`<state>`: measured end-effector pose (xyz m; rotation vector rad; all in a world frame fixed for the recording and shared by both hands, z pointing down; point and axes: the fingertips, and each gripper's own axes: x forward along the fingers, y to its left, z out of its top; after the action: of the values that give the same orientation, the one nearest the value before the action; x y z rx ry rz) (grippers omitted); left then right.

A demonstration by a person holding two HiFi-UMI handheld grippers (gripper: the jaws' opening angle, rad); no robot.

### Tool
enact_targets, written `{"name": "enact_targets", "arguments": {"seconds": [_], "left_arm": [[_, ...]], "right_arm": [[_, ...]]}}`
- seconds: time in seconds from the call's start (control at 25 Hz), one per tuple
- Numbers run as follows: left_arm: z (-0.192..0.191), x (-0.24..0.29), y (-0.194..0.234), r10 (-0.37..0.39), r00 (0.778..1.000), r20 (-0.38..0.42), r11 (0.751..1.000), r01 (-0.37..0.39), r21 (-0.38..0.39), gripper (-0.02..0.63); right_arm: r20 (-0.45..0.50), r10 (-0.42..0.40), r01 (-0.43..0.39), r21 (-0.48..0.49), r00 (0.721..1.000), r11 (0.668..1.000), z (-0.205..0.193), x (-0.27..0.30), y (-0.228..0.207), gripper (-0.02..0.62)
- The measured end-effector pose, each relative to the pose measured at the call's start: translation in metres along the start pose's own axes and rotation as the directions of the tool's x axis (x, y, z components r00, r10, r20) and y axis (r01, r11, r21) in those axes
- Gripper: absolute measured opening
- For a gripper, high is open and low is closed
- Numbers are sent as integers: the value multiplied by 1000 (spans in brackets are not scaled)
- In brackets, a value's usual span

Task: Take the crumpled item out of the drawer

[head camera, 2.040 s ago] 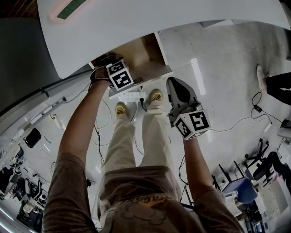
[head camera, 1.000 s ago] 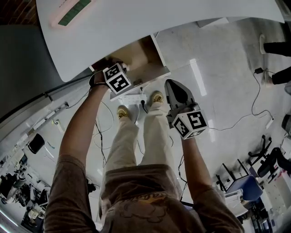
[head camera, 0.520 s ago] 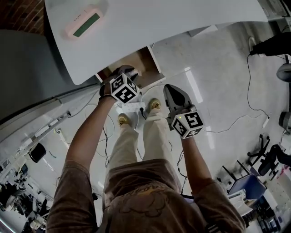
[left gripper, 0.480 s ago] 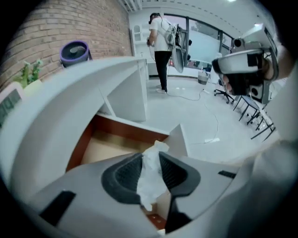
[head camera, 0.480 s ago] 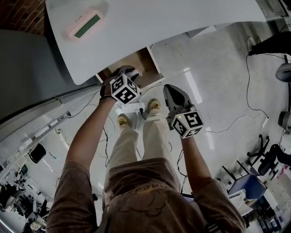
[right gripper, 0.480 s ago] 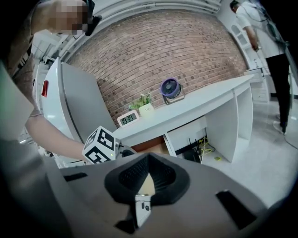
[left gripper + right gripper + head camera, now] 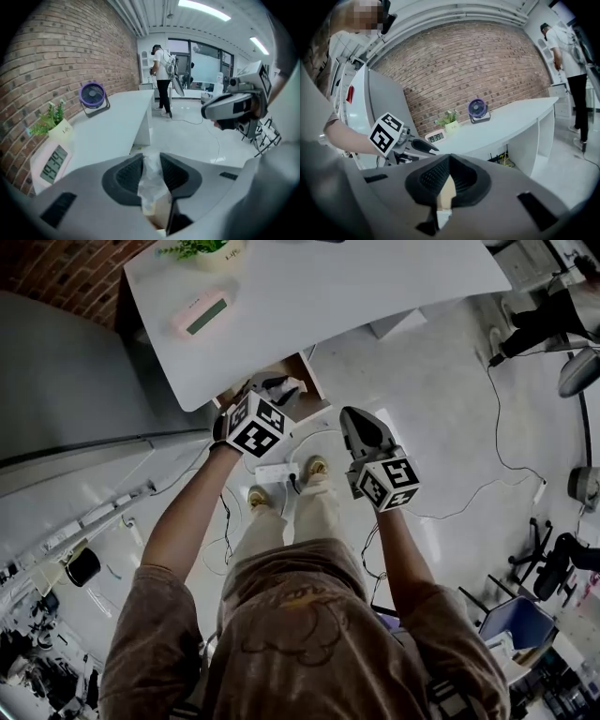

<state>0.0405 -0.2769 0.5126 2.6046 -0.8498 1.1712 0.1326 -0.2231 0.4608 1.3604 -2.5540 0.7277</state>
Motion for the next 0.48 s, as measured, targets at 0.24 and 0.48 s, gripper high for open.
{"name": "enact_targets", "arguments": {"seconds": [0.24, 0.48], "left_arm": [[45, -65, 8, 40, 994, 107, 999, -37, -29, 114], [84, -133, 22, 114, 967, 228, 992, -98, -82, 114]], "right_arm": [[42, 12, -11, -26, 999, 1000, 40, -16, 24, -2], [73, 53, -47, -82, 996, 996, 80, -28, 52, -2]]}}
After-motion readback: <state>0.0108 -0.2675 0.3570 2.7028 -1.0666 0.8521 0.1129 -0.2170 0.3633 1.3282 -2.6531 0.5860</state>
